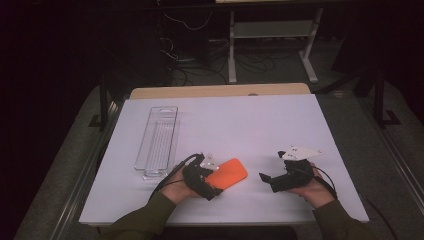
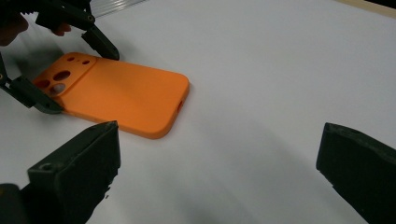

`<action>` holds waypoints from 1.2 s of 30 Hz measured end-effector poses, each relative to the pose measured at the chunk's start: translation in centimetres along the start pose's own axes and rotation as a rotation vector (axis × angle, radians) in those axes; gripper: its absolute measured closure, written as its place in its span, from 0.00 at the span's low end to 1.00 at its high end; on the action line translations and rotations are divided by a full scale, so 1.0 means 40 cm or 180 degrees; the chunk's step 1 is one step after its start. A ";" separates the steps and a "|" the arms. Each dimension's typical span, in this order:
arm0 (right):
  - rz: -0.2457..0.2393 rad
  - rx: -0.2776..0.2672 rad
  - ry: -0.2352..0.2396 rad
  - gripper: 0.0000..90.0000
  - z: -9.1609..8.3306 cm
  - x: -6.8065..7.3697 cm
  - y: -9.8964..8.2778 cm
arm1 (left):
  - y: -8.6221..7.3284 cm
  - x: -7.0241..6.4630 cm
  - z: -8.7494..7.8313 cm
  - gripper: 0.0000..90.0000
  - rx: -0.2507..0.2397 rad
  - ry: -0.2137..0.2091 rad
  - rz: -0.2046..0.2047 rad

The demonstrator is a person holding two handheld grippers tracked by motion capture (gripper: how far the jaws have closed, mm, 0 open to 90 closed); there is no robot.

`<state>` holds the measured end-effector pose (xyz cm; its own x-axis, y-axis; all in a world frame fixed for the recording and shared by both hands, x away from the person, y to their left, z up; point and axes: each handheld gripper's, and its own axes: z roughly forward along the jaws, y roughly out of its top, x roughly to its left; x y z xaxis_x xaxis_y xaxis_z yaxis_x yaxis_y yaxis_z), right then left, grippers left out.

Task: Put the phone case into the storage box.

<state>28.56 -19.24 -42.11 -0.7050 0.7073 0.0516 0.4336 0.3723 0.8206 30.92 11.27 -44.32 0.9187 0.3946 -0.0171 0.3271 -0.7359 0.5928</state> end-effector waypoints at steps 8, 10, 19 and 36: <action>0.0000 0.0000 -0.0002 0.00 0.000 0.001 0.000 | 0.005 0.000 -0.001 0.16 0.0066 0.0016 0.0010; 0.0004 0.0000 0.0001 0.00 0.000 0.001 0.000 | 0.007 -0.002 -0.002 0.17 0.0089 0.0030 0.0010; -0.0007 -0.0001 0.0000 0.00 0.000 0.000 0.000 | 0.018 -0.005 -0.015 0.17 0.0021 0.0028 0.0023; 0.0002 -0.0014 0.0001 0.00 0.000 -0.001 -0.001 | 0.040 0.006 -0.049 0.17 -0.0119 -0.0005 -0.0036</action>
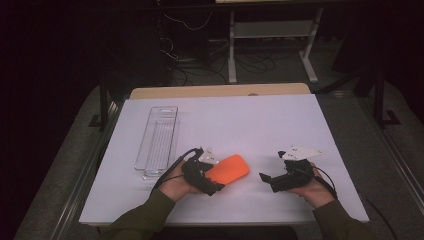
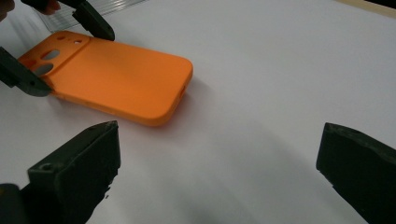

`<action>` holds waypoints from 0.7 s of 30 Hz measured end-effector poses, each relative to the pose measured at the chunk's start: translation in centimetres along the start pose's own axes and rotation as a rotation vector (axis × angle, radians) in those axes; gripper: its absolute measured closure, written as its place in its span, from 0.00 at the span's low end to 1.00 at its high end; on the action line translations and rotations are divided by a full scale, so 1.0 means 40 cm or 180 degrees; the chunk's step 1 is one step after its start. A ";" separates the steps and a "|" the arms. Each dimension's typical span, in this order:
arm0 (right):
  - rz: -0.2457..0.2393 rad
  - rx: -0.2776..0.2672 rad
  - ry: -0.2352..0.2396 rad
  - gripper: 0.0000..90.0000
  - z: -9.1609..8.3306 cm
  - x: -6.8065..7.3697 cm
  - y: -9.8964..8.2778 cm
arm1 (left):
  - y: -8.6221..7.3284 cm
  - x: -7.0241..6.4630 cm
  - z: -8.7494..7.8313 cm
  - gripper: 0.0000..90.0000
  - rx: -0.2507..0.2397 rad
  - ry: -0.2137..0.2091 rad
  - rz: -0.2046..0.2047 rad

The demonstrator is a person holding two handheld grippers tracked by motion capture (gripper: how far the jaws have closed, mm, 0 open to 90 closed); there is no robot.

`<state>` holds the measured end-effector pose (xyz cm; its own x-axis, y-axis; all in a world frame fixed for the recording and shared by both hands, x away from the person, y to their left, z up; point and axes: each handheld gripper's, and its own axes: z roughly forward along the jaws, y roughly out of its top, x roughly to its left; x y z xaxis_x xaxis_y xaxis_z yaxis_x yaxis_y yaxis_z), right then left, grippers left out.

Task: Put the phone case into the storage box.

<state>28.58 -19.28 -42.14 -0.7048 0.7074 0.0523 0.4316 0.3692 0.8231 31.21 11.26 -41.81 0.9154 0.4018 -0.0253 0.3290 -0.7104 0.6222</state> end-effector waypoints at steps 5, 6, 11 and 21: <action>0.0028 0.0011 0.0005 0.00 0.000 0.000 0.000 | 0.013 0.011 -0.008 0.17 -0.0026 0.0010 -0.0018; 0.0029 0.0009 0.0004 0.00 0.000 0.000 0.000 | 0.016 0.012 -0.009 0.17 -0.0039 0.0004 -0.0056; 0.0015 0.0000 -0.0002 0.00 0.000 -0.001 0.000 | 0.028 0.023 -0.016 0.17 -0.0047 -0.0002 -0.0040; 0.0029 -0.0013 0.0009 0.00 -0.002 -0.002 0.001 | 0.065 0.052 -0.030 0.17 -0.0099 -0.0008 -0.0126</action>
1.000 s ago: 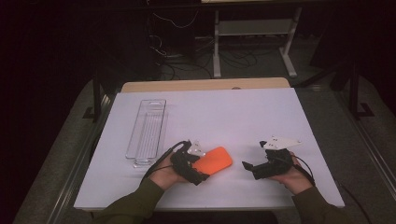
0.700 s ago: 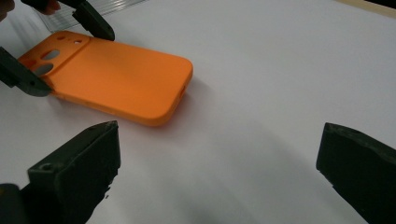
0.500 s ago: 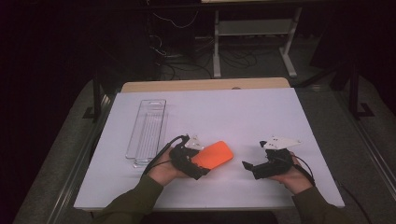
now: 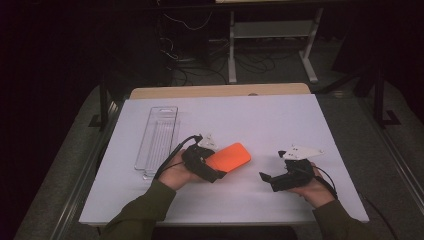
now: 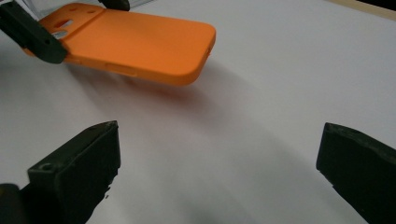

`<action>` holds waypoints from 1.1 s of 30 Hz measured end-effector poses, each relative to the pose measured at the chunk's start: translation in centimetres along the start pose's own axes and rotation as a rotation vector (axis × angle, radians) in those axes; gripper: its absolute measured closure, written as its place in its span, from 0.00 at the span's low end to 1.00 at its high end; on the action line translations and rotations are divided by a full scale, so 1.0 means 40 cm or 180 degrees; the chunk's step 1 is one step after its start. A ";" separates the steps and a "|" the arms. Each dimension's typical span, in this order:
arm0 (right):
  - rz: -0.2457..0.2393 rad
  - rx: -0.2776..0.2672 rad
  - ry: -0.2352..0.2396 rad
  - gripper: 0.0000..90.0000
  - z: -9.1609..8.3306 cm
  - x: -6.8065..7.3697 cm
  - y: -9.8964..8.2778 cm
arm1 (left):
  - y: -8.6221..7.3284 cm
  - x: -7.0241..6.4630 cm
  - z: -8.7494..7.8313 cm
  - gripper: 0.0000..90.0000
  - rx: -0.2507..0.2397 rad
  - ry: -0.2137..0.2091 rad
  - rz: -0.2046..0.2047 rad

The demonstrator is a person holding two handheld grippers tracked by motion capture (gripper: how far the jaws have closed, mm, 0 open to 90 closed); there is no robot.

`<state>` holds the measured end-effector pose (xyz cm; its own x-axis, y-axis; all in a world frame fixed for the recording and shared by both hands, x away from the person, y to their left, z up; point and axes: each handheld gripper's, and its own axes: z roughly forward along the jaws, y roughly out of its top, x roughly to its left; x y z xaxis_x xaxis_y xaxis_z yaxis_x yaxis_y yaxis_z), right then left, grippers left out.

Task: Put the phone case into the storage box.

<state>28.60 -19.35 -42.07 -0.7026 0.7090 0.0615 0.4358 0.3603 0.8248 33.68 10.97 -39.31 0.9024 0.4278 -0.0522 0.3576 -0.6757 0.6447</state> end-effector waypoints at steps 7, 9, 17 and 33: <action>-0.0012 -0.0008 -0.0006 0.00 0.002 -0.002 0.000 | 0.031 0.015 -0.012 0.17 -0.0077 -0.0004 -0.0043; -0.0020 -0.0013 -0.0005 0.00 0.001 -0.001 0.000 | 0.038 0.018 -0.012 0.17 -0.0081 -0.0007 -0.0049; -0.0060 -0.0012 -0.0025 0.00 0.005 0.003 -0.001 | 0.042 0.015 -0.011 0.17 -0.0087 -0.0071 -0.0051; -0.0045 -0.0046 0.0002 0.00 0.016 -0.001 0.010 | 0.044 0.017 -0.016 0.17 -0.0079 -0.0064 -0.0078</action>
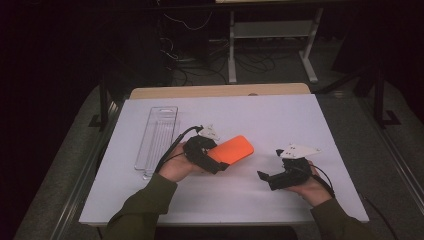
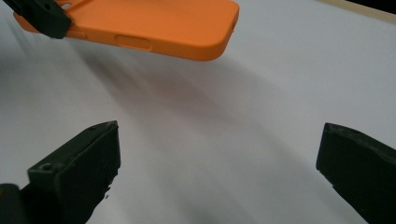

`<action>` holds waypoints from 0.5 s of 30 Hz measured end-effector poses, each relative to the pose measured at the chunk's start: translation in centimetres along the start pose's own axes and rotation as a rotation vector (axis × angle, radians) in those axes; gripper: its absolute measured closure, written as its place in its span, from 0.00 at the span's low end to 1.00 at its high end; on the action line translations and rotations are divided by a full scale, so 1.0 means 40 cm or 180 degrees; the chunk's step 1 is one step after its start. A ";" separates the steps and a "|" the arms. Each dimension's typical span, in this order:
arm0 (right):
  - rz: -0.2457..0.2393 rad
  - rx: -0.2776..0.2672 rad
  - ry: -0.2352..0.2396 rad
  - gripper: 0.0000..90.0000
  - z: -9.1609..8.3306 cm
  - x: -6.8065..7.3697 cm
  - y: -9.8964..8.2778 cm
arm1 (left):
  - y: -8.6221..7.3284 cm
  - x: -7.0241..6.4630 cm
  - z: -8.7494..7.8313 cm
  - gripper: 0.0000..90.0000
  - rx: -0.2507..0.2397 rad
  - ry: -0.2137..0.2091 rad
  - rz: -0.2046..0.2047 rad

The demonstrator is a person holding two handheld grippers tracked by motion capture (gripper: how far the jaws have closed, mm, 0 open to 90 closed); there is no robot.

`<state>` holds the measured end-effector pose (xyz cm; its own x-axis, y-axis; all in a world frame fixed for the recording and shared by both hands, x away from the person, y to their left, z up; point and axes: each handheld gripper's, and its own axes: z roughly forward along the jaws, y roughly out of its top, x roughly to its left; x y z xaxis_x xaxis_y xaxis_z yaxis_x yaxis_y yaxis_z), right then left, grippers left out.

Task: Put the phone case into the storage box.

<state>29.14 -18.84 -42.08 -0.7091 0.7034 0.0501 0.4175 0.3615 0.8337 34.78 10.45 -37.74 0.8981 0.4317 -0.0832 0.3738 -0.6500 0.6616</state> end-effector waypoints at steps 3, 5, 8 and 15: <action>0.0011 0.0011 0.0009 0.00 0.003 0.001 0.005 | 0.000 0.001 0.000 0.17 0.0015 0.0002 -0.0004; -0.0011 0.0015 0.0012 0.00 0.007 0.002 0.008 | 0.000 0.001 0.000 0.17 0.0010 0.0003 -0.0009; -0.0024 0.0033 0.0015 0.00 0.011 0.004 0.011 | -0.001 0.002 -0.001 0.17 0.0000 0.0002 -0.0041; -0.0007 0.0024 0.0006 0.01 0.027 0.000 0.022 | -0.001 0.003 -0.004 0.17 -0.0030 0.0003 -0.0078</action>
<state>30.11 -17.86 -41.92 -0.7109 0.7015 0.0492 0.4202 0.3676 0.8296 34.84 10.64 -37.65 0.8886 0.4480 -0.0987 0.3933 -0.6334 0.6664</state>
